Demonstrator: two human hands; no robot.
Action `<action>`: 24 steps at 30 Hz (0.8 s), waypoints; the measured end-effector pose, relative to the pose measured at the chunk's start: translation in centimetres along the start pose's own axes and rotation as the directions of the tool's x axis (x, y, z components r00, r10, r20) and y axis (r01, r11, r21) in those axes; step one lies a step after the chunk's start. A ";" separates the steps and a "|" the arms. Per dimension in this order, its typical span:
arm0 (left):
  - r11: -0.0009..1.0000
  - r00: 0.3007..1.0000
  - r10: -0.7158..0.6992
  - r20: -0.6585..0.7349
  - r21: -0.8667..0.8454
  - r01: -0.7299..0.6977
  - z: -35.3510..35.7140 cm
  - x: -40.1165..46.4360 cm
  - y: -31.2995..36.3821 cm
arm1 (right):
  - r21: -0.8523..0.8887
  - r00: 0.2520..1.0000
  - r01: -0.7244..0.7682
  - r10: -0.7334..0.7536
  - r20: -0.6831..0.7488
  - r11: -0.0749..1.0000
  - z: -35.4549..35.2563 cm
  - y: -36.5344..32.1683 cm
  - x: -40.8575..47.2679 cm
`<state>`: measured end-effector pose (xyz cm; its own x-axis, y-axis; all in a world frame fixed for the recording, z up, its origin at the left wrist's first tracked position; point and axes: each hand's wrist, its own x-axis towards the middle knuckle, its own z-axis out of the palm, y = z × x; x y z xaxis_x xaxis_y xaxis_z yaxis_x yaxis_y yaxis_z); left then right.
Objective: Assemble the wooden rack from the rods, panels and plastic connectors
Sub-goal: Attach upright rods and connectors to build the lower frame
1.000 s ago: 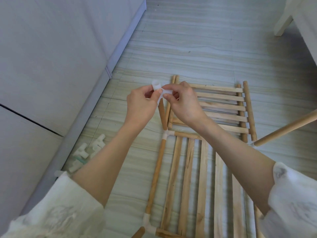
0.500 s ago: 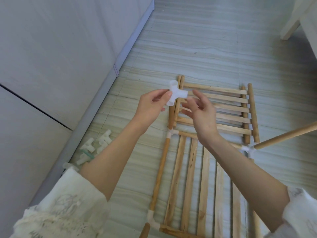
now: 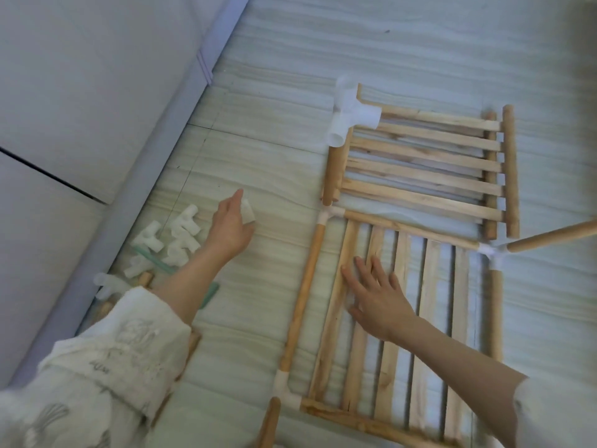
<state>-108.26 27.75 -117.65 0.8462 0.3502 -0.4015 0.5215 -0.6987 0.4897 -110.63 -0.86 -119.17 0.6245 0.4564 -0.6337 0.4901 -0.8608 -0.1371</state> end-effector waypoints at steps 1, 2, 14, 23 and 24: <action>1.000 1.000 0.003 -0.009 -0.008 -0.003 0.4 0.4 0.3 | -0.020 1.000 0.015 -0.015 0.007 1.000 -0.1 0.1 -0.1; 1.000 1.000 0.009 -0.025 -0.007 -0.009 0.9 0.7 0.6 | -0.026 1.000 0.022 -0.022 0.016 0.999 -0.3 0.2 -0.2; 0.961 0.977 0.210 0.024 0.177 -0.211 2.8 -3.8 -0.3 | 0.292 0.995 -0.056 0.028 0.098 0.955 -3.2 -1.1 -0.7; 0.954 0.890 0.166 0.424 0.161 -0.254 4.3 -7.3 0.6 | 0.403 0.991 0.001 -0.056 0.124 0.915 -3.8 -3.1 -2.9; 0.955 0.884 0.159 0.439 0.157 -0.250 4.6 -7.7 0.5 | 0.401 0.990 0.001 -0.058 0.130 0.916 -3.6 -3.0 -2.9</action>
<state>-115.03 21.85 -117.86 0.7837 -0.0752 -0.6166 0.2693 -0.8533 0.4465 -111.70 1.21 -114.19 0.5111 0.4725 -0.7180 0.2059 -0.8783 -0.4314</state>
